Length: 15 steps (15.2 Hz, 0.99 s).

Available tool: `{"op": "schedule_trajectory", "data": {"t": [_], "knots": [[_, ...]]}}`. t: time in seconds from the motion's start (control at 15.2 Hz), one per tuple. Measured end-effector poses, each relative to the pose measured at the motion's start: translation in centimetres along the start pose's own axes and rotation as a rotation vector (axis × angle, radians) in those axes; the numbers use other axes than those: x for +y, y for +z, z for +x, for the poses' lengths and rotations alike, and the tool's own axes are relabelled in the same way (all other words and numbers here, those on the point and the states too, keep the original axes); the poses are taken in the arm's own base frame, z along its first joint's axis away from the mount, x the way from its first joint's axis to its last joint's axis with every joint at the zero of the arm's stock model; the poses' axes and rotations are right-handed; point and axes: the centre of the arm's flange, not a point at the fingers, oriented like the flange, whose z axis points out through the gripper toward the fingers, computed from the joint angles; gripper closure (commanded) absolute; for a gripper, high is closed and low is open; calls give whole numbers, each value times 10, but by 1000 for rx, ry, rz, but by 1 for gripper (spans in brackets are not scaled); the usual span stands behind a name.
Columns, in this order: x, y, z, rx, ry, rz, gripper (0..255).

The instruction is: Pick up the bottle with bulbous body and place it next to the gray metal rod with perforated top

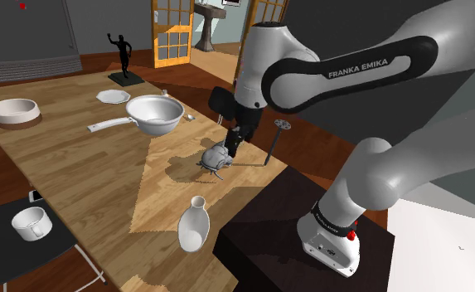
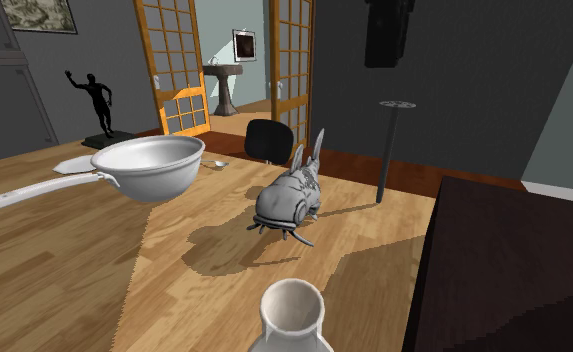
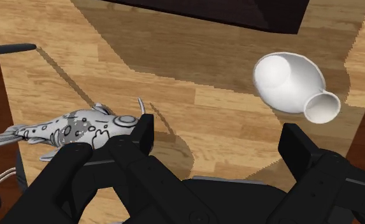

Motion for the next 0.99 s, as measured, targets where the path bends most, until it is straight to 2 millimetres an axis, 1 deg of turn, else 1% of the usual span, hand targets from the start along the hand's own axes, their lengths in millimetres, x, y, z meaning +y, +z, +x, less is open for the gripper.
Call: {"op": "schedule_trajectory", "data": {"t": [0.2,0.33,0.53,0.66,0.79,0.92,0.99], "knots": [[-26,25,10,-3,0,8,0],[-45,46,13,-5,0,13,0],[-70,68,22,-7,0,22,0],[-93,85,29,-9,0,28,0],[-115,102,31,-11,0,33,0],[-131,119,35,-13,0,39,0],[-137,123,37,-14,0,41,0]]}}
